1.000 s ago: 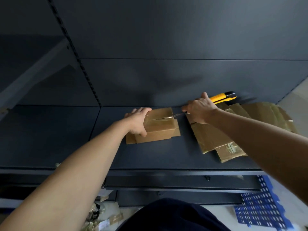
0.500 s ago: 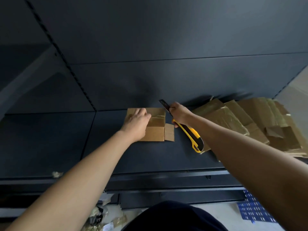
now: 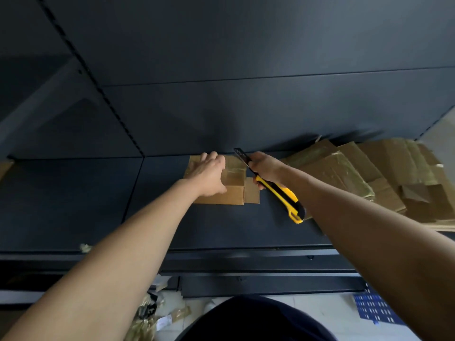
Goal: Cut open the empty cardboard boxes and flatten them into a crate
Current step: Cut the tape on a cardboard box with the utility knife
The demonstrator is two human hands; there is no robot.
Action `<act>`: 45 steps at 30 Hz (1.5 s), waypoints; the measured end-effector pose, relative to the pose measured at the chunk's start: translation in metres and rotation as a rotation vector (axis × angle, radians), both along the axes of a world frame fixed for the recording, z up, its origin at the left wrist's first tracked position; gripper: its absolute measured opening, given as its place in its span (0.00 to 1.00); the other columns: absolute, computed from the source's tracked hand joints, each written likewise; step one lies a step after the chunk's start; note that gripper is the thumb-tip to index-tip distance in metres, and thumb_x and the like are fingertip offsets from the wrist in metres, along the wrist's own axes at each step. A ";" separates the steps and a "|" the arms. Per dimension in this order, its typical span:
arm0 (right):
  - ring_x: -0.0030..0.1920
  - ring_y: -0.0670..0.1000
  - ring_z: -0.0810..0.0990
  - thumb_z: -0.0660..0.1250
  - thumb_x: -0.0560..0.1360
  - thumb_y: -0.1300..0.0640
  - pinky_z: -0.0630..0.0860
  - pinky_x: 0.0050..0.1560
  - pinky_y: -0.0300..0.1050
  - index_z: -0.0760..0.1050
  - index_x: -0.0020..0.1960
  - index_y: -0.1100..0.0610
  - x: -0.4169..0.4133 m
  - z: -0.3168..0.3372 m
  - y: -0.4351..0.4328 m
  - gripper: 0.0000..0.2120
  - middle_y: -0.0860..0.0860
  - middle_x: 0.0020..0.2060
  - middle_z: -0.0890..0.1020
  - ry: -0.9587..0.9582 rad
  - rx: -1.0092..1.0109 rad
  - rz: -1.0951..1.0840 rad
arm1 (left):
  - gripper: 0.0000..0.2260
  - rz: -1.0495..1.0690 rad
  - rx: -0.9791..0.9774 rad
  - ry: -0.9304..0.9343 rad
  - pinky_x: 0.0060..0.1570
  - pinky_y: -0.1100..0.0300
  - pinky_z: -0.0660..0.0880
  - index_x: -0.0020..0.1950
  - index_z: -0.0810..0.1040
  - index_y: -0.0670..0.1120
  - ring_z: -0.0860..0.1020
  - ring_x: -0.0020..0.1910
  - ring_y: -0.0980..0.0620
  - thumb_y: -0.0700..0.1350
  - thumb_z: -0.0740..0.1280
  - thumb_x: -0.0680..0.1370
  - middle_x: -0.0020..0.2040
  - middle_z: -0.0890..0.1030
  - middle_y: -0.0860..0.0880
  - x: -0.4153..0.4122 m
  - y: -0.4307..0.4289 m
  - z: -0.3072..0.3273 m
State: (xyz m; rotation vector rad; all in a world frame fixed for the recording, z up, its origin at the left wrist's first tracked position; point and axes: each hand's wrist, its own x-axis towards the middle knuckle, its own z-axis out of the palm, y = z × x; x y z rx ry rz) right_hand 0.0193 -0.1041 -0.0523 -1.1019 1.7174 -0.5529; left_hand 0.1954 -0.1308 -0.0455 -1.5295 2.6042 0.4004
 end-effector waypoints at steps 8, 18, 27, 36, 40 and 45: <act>0.26 0.52 0.76 0.58 0.80 0.57 0.75 0.36 0.43 0.73 0.36 0.58 -0.052 0.008 0.008 0.15 0.54 0.29 0.77 0.311 0.087 0.346 | 0.22 0.034 0.217 0.054 0.50 0.54 0.60 0.51 0.67 0.56 0.62 0.53 0.52 0.50 0.76 0.65 0.51 0.65 0.54 0.000 -0.014 0.004; 0.24 0.51 0.73 0.58 0.79 0.56 0.72 0.32 0.42 0.72 0.37 0.60 -0.039 0.033 -0.010 0.14 0.53 0.26 0.75 0.459 0.254 0.634 | 0.23 0.032 0.308 0.049 0.52 0.53 0.65 0.54 0.68 0.58 0.64 0.55 0.51 0.50 0.77 0.66 0.54 0.65 0.54 0.005 -0.021 0.008; 0.33 0.53 0.73 0.59 0.78 0.54 0.75 0.35 0.44 0.76 0.50 0.60 -0.059 0.016 0.021 0.11 0.56 0.36 0.75 0.278 0.336 0.444 | 0.03 0.129 0.350 0.317 0.48 0.58 0.68 0.45 0.78 0.56 0.75 0.51 0.56 0.53 0.67 0.75 0.50 0.77 0.57 0.008 -0.029 0.014; 0.53 0.55 0.75 0.61 0.79 0.53 0.72 0.54 0.46 0.78 0.56 0.59 -0.042 0.024 0.027 0.12 0.55 0.53 0.77 0.481 0.100 0.479 | 0.15 0.117 0.322 0.218 0.47 0.56 0.66 0.43 0.68 0.57 0.70 0.50 0.51 0.52 0.74 0.69 0.53 0.69 0.50 0.008 -0.026 0.009; 0.51 0.53 0.74 0.61 0.79 0.52 0.69 0.49 0.44 0.78 0.56 0.58 -0.030 0.025 0.030 0.13 0.52 0.47 0.76 0.519 0.101 0.531 | 0.15 0.109 0.299 0.264 0.46 0.55 0.67 0.42 0.68 0.56 0.71 0.51 0.49 0.49 0.75 0.69 0.54 0.71 0.48 0.008 -0.021 0.008; 0.36 0.52 0.72 0.57 0.80 0.51 0.66 0.33 0.44 0.75 0.53 0.62 -0.002 0.018 0.026 0.15 0.53 0.37 0.75 0.539 0.124 0.439 | 0.13 0.109 0.310 0.313 0.47 0.55 0.65 0.45 0.69 0.52 0.70 0.52 0.48 0.47 0.74 0.71 0.55 0.70 0.47 0.010 -0.017 0.008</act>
